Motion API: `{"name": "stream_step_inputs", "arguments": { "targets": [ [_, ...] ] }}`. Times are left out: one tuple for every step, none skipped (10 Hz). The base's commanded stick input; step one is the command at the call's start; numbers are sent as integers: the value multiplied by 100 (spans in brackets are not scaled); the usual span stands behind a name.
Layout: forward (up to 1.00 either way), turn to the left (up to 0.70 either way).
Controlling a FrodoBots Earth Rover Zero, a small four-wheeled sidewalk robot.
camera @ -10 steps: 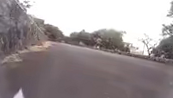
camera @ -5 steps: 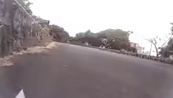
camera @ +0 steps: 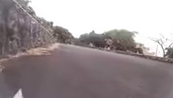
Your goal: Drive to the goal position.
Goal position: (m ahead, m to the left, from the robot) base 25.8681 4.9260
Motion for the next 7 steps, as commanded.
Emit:
{"name": "stream_step_inputs", "arguments": {
  "targets": [
    [85, 0],
    [85, 0],
    [85, 0],
    [85, 0],
    [85, 0],
    [85, 2],
    [85, 6]
  ]
}}
